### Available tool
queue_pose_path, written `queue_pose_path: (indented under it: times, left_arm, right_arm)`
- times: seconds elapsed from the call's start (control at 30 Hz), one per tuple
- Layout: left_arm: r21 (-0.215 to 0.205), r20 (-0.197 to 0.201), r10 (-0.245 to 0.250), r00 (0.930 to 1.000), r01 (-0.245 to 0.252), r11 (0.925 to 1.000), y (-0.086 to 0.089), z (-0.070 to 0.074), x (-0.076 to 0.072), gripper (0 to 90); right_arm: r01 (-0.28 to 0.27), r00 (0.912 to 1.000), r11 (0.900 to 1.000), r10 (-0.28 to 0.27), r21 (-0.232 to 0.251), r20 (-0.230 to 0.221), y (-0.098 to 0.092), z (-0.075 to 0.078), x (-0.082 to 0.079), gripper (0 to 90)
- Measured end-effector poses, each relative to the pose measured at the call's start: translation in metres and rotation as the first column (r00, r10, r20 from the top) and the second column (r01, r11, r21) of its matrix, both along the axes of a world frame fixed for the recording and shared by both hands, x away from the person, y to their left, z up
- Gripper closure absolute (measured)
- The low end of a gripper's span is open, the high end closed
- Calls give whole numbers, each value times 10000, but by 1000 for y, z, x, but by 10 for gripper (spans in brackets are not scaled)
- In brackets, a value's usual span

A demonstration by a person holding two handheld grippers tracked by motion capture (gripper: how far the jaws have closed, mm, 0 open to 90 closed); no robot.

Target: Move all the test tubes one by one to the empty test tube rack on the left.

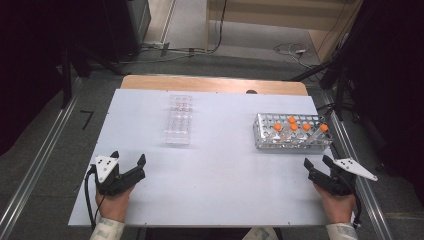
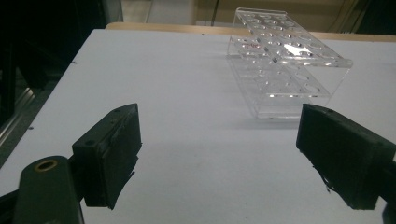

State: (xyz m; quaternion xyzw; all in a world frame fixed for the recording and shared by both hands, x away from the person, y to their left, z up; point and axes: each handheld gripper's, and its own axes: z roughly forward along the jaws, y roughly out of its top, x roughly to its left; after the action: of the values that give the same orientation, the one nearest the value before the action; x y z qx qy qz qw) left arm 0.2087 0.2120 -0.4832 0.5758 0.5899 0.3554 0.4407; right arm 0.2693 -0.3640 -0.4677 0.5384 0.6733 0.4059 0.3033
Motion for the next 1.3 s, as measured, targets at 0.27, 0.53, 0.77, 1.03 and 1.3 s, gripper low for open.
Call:
queue_pose_path:
  times: [0.27,0.53,0.77,1.03,1.3]
  left_arm:
    - [39,8,36,10000,-36,10000,-1,0,-1,142]
    - [77,87,71,9999,-72,9999,-1,1,-2,144]
    - [74,86,37,10000,-38,10000,-1,0,-2,144]
    - [54,114,73,9999,-74,10000,-1,1,-2,145]
    - [53,145,84,9999,-85,9999,-1,1,-2,145]
  right_arm:
    - [275,9996,9988,-274,-413,37,5,0,16,309]
    - [454,9990,9977,-452,-499,67,0,4,25,332]
    - [528,9986,9977,-523,-437,109,-4,8,31,349]
    - [453,9990,9986,-453,-278,-18,-9,14,42,372]
    - [642,9979,9979,-643,-73,-125,-14,14,53,391]
